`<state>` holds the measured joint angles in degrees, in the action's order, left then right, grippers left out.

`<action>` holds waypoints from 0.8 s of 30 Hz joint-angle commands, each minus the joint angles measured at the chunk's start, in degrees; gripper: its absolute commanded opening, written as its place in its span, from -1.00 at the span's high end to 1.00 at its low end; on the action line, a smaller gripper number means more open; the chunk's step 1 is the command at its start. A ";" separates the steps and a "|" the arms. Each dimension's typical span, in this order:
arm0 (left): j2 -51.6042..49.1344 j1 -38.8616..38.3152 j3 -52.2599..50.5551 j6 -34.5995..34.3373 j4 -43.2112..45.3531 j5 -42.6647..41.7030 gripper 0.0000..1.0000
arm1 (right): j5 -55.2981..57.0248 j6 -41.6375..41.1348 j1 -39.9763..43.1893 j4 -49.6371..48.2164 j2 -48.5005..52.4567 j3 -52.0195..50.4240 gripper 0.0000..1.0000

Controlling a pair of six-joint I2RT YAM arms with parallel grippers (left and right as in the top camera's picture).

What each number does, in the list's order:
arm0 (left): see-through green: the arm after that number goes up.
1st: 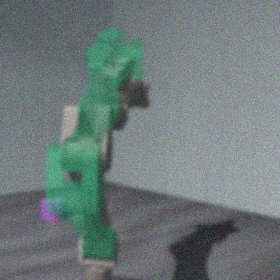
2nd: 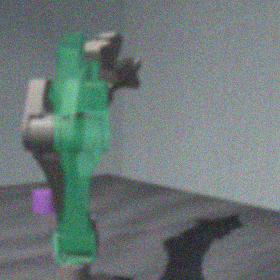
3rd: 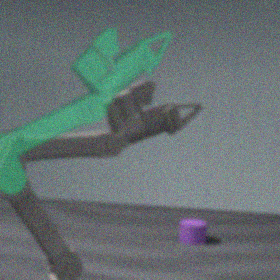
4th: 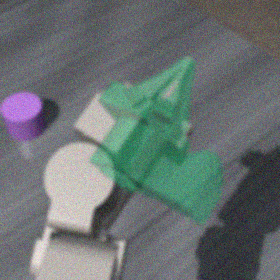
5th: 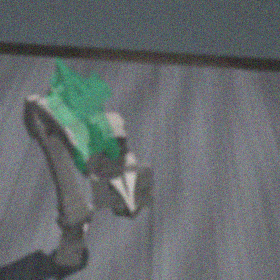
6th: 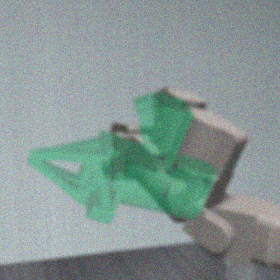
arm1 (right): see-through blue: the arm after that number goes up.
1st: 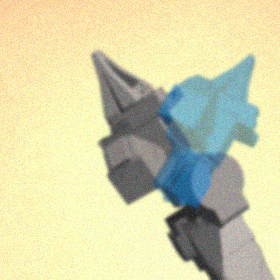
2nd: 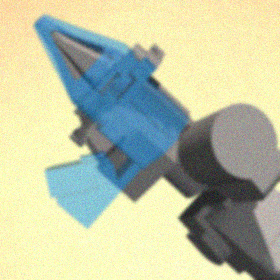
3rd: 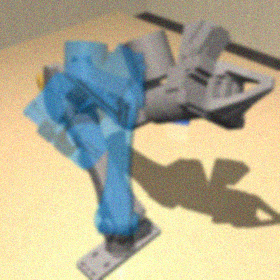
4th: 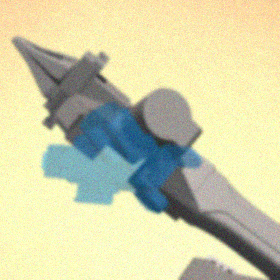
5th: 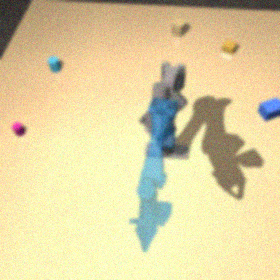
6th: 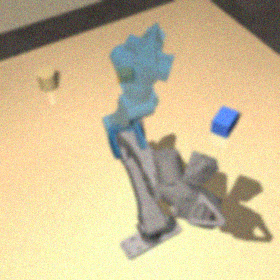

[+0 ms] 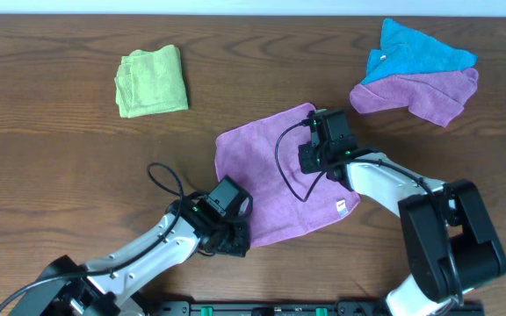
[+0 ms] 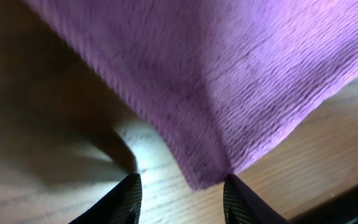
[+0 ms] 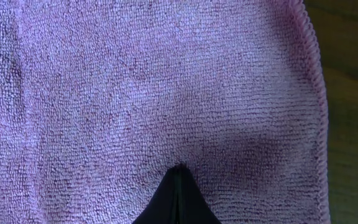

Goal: Fold the cloth

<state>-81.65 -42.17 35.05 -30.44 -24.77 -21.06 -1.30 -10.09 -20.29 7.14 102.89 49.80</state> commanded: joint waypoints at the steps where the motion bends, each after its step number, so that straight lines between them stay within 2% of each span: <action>1: -0.37 -0.26 -0.57 -1.86 1.53 1.64 0.11 | 0.85 -0.57 -0.37 -0.04 2.29 -1.16 0.98; 11: -0.44 -0.28 -3.23 -5.99 4.33 1.97 0.14 | 0.87 -0.55 -0.35 -0.66 2.29 -1.16 0.97; 15: -0.44 -0.31 -4.57 -7.39 8.13 1.01 0.15 | 0.85 -0.59 -0.35 -1.81 2.29 -1.16 0.97; 24: -0.44 -3.32 -4.59 -12.85 14.67 2.27 0.16 | 1.53 -4.66 -0.37 -8.81 2.29 -1.16 0.97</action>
<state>-81.60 -43.94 31.14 -40.58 -10.87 -20.53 -0.67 -12.62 -20.29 -0.67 104.53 49.28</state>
